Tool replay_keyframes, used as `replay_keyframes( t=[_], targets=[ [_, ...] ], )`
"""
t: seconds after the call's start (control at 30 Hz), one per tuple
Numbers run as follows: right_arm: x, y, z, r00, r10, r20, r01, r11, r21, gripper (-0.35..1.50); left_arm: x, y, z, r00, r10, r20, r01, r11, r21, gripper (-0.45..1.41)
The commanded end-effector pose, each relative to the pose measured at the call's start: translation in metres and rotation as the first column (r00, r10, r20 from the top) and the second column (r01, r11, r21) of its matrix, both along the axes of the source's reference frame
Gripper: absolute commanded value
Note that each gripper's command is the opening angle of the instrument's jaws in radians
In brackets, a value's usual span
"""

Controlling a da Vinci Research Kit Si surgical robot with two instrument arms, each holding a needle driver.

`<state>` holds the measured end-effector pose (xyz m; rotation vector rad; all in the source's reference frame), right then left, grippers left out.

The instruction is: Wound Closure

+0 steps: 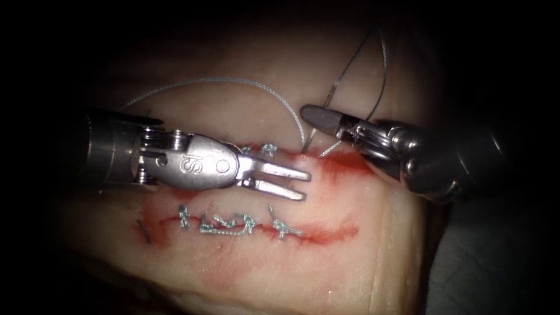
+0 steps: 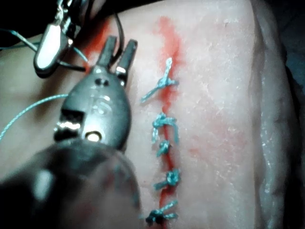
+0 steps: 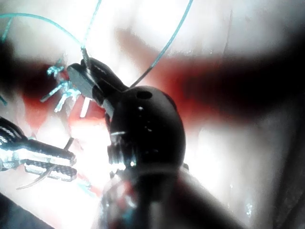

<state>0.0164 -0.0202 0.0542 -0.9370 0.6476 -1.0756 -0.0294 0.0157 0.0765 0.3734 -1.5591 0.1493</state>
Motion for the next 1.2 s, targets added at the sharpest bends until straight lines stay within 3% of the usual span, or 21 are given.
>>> replay_keyframes(
  t=[0.03, 0.07, 0.13, 0.17, 0.2, 0.3, 0.4, 0.47, 0.53, 0.6, 0.63, 0.67, 0.73, 0.8, 0.83, 0.87, 0.93, 1.03, 1.13, 1.2],
  targets=[
    [0.0009, -0.0001, 0.0004, 1.000, -0.003, -0.004, 0.003, 1.000, 0.001, -0.35, -0.0004, 0.0000, 0.0004, 1.000, 0.000, -0.013, 0.000, 0.999, 0.035, -0.45],
    [0.0009, -0.0001, 0.0004, 1.000, 0.000, -0.018, 0.000, 1.000, -0.007, -0.35, -0.0004, -0.0001, 0.0003, 1.000, 0.004, -0.024, -0.002, 0.998, 0.069, -0.45],
    [0.0009, -0.0002, 0.0004, 0.998, -0.004, -0.068, 0.002, 0.999, -0.039, 0.49, -0.0002, -0.0001, 0.0003, 1.000, -0.010, -0.029, 0.013, 0.994, 0.110, -0.45],
    [0.0009, -0.0003, 0.0003, 0.997, -0.021, -0.080, 0.016, 0.998, -0.067, 0.79, -0.0001, 0.0000, 0.0003, 1.000, -0.021, -0.019, 0.023, 0.993, 0.113, -0.45],
    [0.0009, -0.0004, 0.0002, 0.995, -0.041, -0.094, 0.032, 0.995, -0.097, 0.93, -0.0001, 0.0001, 0.0003, 1.000, -0.025, -0.010, 0.026, 0.992, 0.122, -0.45],
    [0.0009, -0.0009, 0.0002, 0.989, -0.108, -0.100, 0.086, 0.975, -0.203, 1.08, 0.0002, 0.0005, 0.0002, 1.000, -0.019, -0.014, 0.021, 0.984, 0.179, -0.45],
    [0.0009, -0.0013, 0.0003, 0.982, -0.173, -0.077, 0.144, 0.945, -0.293, 1.10, 0.0005, 0.0007, -0.0002, 0.997, -0.017, -0.076, 0.045, 0.922, 0.384, -0.45],
    [0.0008, -0.0012, 0.0004, 0.975, -0.217, -0.047, 0.186, 0.912, -0.366, 1.10, 0.0007, 0.0009, -0.0006, 0.997, -0.043, -0.067, 0.070, 0.883, 0.464, -0.45],
    [0.0006, -0.0010, 0.0006, 0.962, -0.271, -0.002, 0.240, 0.853, -0.464, 1.11, 0.0009, 0.0011, -0.0010, 0.996, -0.037, -0.086, 0.084, 0.765, 0.638, -0.45],
    [0.0003, -0.0008, 0.0007, 0.952, -0.305, 0.017, 0.269, 0.810, -0.521, 1.15, 0.0010, 0.0014, -0.0014, 0.992, -0.013, -0.123, 0.109, 0.558, 0.823, -0.45],
    [0.0002, -0.0008, 0.0007, 0.950, -0.311, 0.011, 0.269, 0.804, -0.530, 1.16, 0.0009, 0.0016, -0.0016, 0.992, -0.010, -0.124, 0.112, 0.504, 0.856, -0.45],
    [-0.0002, -0.0007, 0.0007, 0.942, -0.335, 0.030, 0.288, 0.757, -0.586, 1.18, 0.0010, 0.0019, -0.0019, 0.995, -0.007, -0.098, 0.092, 0.407, 0.909, -0.45],
    [-0.0006, -0.0002, 0.0004, 0.926, -0.368, 0.088, 0.329, 0.671, -0.665, 1.18, 0.0012, 0.0021, -0.0020, 0.996, -0.019, -0.090, 0.092, 0.329, 0.940, -0.45],
    [-0.0007, 0.0006, -0.0002, 0.899, -0.393, 0.192, 0.388, 0.514, -0.765, 1.20, 0.0017, 0.0026, -0.0023, 0.991, -0.053, -0.123, 0.132, 0.230, 0.964, -0.45],
    [-0.0008, 0.0008, -0.0004, 0.893, -0.399, 0.209, 0.401, 0.492, -0.773, 1.21, 0.0018, 0.0028, -0.0024, 0.988, -0.067, -0.138, 0.149, 0.193, 0.970, -0.45],
    [-0.0007, 0.0010, -0.0008, 0.872, -0.406, 0.274, 0.442, 0.413, -0.796, 1.23, 0.0023, 0.0032, -0.0026, 0.985, -0.090, -0.149, 0.161, 0.145, 0.976, -0.45],
    [-0.0006, 0.0013, -0.0012, 0.843, -0.395, 0.365, 0.499, 0.318, -0.806, 1.23, 0.0030, 0.0038, -0.0028, 0.982, -0.106, -0.159, 0.169, 0.091, 0.981, -0.45],
    [-0.0005, 0.0015, -0.0017, 0.822, -0.366, 0.435, 0.542, 0.270, -0.796, 1.16, 0.0039, 0.0048, -0.0032, 0.978, -0.146, -0.147, 0.152, 0.024, 0.988, -0.45],
    [0.0004, 0.0016, -0.0024, 0.822, -0.361, 0.440, 0.544, 0.275, -0.793, 0.73, 0.0051, 0.0060, -0.0037, 0.973, -0.186, -0.137, 0.127, -0.067, 0.990, -0.45],
    [0.0011, 0.0012, -0.0027, 0.822, -0.357, 0.444, 0.546, 0.272, -0.792, 0.64, 0.0057, 0.0064, -0.0041, 0.971, -0.186, -0.147, 0.122, -0.139, 0.983, -0.45]
  ],
)
